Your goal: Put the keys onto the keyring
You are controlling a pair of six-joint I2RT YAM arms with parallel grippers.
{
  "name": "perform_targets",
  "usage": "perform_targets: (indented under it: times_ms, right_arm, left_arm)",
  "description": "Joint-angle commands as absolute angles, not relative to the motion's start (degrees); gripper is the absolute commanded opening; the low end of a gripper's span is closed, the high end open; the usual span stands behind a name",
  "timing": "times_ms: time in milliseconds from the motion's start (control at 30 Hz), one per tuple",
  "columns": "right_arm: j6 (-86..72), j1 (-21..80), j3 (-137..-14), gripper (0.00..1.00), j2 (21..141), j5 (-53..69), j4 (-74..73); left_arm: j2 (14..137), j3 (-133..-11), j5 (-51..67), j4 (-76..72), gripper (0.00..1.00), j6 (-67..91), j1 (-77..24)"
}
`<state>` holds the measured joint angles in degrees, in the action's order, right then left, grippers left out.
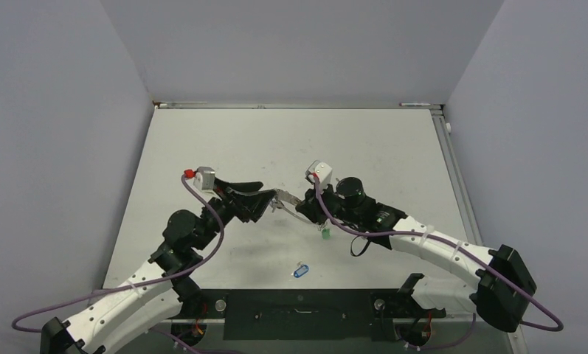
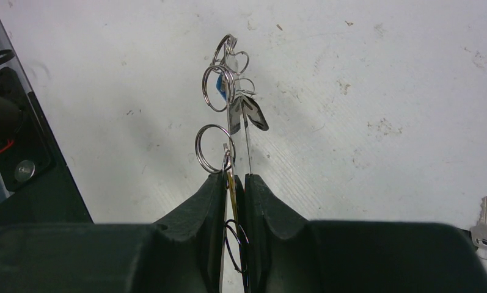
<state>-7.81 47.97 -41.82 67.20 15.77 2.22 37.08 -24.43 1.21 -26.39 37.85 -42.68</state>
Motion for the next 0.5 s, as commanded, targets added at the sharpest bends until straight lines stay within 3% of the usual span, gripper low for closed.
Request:
perform_targets:
  times_ms: [0, 233, 467]
  right_arm:
    - [-11.27, 47.61, -45.16, 0.05, 63.01, 15.73, 5.58]
    - [-15.2, 47.55, -45.56, 0.05, 60.56, 18.14, 5.96]
    - [-16.25, 47.58, -44.32, 0.05, 59.6, 19.22, 7.06]
  left_arm:
    - [36.67, -24.41, -1.2, -17.33, 0.61, 35.56, -41.1]
    - [42.22, -26.17, 4.8, -19.13, 0.5, 38.59, -40.36]
    - [44.45, -25.96, 9.18, -24.12, 0.46, 40.82, -40.25]
